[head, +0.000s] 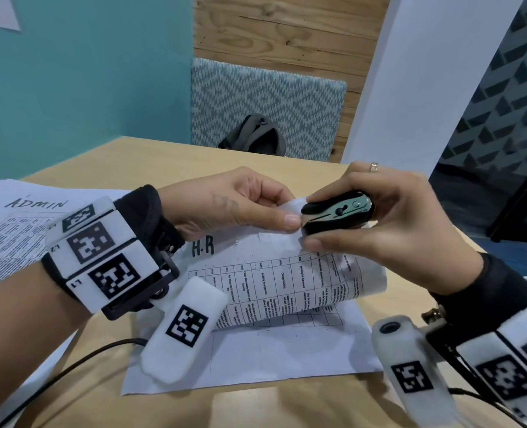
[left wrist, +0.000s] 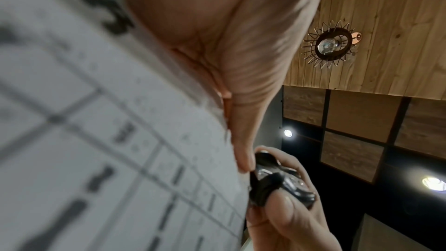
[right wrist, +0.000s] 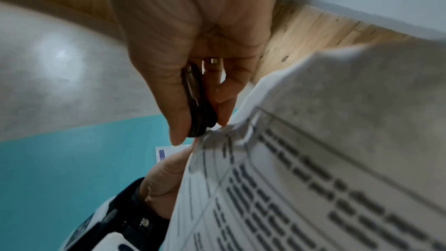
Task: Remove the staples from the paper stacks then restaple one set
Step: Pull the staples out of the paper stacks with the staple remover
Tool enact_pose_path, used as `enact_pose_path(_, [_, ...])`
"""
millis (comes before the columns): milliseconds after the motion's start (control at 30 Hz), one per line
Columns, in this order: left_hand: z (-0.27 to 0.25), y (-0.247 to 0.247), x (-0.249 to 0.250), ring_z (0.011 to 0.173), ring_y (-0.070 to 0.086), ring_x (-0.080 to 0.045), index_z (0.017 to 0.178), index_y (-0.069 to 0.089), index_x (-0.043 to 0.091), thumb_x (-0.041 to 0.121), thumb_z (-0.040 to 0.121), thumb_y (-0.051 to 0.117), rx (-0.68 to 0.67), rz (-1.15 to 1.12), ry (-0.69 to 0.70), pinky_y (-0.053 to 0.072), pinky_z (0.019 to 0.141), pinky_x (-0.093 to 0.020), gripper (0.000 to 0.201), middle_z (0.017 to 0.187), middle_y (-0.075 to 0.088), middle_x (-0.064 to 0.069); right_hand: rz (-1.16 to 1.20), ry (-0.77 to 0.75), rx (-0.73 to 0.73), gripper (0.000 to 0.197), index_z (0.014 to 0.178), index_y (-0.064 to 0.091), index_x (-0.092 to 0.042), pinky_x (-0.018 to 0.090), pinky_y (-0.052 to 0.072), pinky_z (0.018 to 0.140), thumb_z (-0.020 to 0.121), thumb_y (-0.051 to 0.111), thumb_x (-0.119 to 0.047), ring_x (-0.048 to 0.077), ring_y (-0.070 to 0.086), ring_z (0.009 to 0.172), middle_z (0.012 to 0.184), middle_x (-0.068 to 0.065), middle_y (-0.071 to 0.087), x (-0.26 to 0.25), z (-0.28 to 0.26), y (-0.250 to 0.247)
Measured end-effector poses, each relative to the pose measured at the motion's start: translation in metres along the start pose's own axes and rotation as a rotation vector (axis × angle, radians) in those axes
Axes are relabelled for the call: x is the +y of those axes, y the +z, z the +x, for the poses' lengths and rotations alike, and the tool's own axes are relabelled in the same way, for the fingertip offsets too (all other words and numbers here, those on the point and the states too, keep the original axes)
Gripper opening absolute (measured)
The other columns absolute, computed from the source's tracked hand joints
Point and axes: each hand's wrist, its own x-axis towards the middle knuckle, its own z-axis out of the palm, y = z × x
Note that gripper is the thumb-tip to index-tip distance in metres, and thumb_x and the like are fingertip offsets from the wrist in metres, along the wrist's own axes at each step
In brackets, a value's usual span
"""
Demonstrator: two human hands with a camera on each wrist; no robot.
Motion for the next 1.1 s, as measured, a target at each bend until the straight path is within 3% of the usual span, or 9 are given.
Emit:
enact_pose_path(133, [-0.002,0.001,0.001,0.060,0.061,-0.006,0.075,0.067,0.010,0.012,0.076,0.068,0.011,0.016,0.013,0.048,0.056,-0.013,0.003,0.067,0.067,0.003,0.233,0.137,0.003,0.037,0.076,0.072,-0.014,0.030,0.055,0.063,0.044,0.089,-0.019,0.017,0.065,0.069,0.073,0.004,0.068,0.003,0.001,-0.002])
enact_pose_path(267, [0.000,0.005,0.000,0.057,0.057,-0.004,0.072,0.066,0.011,0.013,0.075,0.070,0.070,0.030,0.014,0.046,0.053,-0.012,0.004,0.063,0.064,0.003,0.500,0.321,0.003,0.031,0.071,0.069,-0.002,0.022,0.053,0.057,0.043,0.082,0.003,0.017,0.066,0.063,0.068,0.009,0.070,0.005,-0.001,-0.001])
enact_pose_path(367, [0.001,0.002,-0.001,0.060,0.061,-0.005,0.079,0.063,0.004,0.009,0.077,0.062,0.067,0.015,-0.041,0.048,0.056,-0.012,0.006,0.067,0.067,0.001,0.461,0.355,0.053,0.038,0.070,0.069,-0.002,0.019,0.048,0.052,0.036,0.087,-0.004,0.015,0.062,0.059,0.065,0.007,0.068,0.008,0.002,-0.004])
enact_pose_path(467, [0.000,-0.004,0.000,0.057,0.061,-0.004,0.080,0.059,0.000,0.005,0.082,0.058,0.067,0.006,-0.096,0.047,0.055,-0.011,0.005,0.066,0.065,0.001,0.399,0.315,0.090,0.043,0.074,0.071,-0.004,0.018,0.050,0.056,0.035,0.088,-0.011,0.012,0.065,0.062,0.069,0.003,0.071,0.008,0.005,-0.017])
enact_pose_path(567, [0.002,-0.005,0.001,0.056,0.062,-0.005,0.090,0.057,-0.004,0.000,0.083,0.054,0.068,-0.066,-0.111,0.049,0.054,-0.012,0.008,0.068,0.063,-0.003,0.158,0.248,0.042,0.043,0.081,0.073,-0.013,0.031,0.056,0.075,0.044,0.085,-0.030,0.015,0.069,0.077,0.080,0.000,0.072,0.005,0.004,-0.024])
enact_pose_path(633, [0.002,-0.006,0.000,0.057,0.063,-0.009,0.096,0.058,-0.004,-0.002,0.084,0.054,0.035,-0.106,-0.151,0.053,0.054,-0.017,0.013,0.070,0.066,-0.005,-0.077,0.177,-0.013,0.046,0.089,0.074,-0.018,0.039,0.054,0.079,0.049,0.084,-0.037,0.015,0.065,0.084,0.083,-0.005,0.067,0.004,0.001,-0.021])
enact_pose_path(800, [0.002,-0.001,-0.001,0.070,0.069,-0.012,0.110,0.058,-0.009,0.003,0.081,0.060,-0.050,-0.187,-0.181,0.055,0.061,-0.021,0.031,0.085,0.072,-0.008,-0.310,-0.020,-0.087,0.046,0.096,0.073,-0.015,0.032,0.049,0.068,0.054,0.082,-0.031,0.014,0.060,0.078,0.083,-0.001,0.062,0.004,-0.001,-0.010])
enact_pose_path(933, [0.001,-0.003,-0.004,0.075,0.070,-0.021,0.106,0.063,-0.004,0.008,0.082,0.060,-0.094,-0.197,-0.221,0.059,0.070,-0.032,0.027,0.094,0.071,-0.016,-0.373,-0.093,-0.138,0.045,0.099,0.073,-0.012,0.026,0.047,0.066,0.057,0.081,-0.026,0.012,0.056,0.078,0.085,0.002,0.060,0.006,-0.001,-0.010])
enact_pose_path(1100, [0.003,-0.005,-0.008,0.073,0.068,-0.020,0.096,0.069,0.001,0.010,0.081,0.061,-0.089,-0.210,-0.229,0.058,0.071,-0.029,0.019,0.090,0.071,-0.014,-0.411,-0.152,-0.161,0.041,0.098,0.073,-0.011,0.029,0.046,0.061,0.060,0.080,-0.025,0.013,0.055,0.073,0.085,0.003,0.061,0.003,-0.002,-0.011])
